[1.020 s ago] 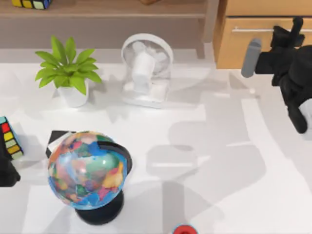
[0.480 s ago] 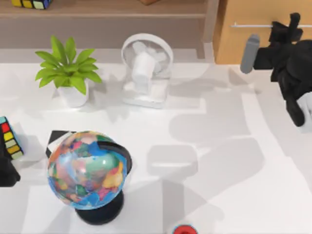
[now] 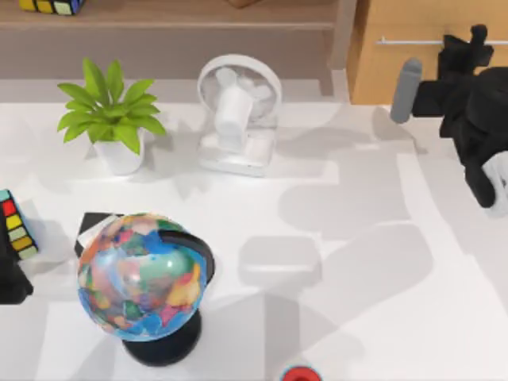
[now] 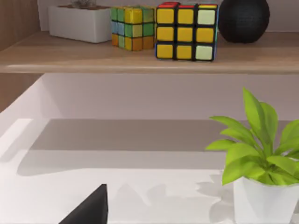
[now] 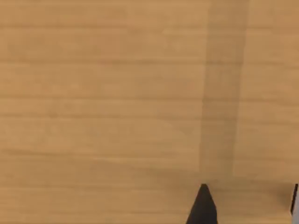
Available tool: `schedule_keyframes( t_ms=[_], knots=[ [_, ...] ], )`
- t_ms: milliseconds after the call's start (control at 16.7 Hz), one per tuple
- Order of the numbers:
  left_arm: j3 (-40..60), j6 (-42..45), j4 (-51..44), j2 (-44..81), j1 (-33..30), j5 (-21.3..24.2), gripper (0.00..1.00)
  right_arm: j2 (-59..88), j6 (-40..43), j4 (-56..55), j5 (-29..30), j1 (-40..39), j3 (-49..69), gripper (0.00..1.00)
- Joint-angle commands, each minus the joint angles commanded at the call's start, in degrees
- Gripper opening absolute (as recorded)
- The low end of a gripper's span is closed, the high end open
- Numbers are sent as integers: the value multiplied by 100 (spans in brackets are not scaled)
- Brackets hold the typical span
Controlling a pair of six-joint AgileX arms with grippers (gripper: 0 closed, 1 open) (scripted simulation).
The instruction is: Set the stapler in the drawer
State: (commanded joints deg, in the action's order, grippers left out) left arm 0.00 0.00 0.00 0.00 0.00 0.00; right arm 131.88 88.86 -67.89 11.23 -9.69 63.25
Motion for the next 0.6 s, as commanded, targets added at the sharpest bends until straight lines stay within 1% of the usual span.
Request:
schedule_keyframes(
  t_ms=[240,300,600],
  knots=[
    [0,0,0,0,0,0,100,0,0,0,0,0,0,98],
    [0,0,0,0,0,0,100,0,0,0,0,0,0,100],
    [0,0,0,0,0,0,100,0,0,0,0,0,0,100]
  ],
)
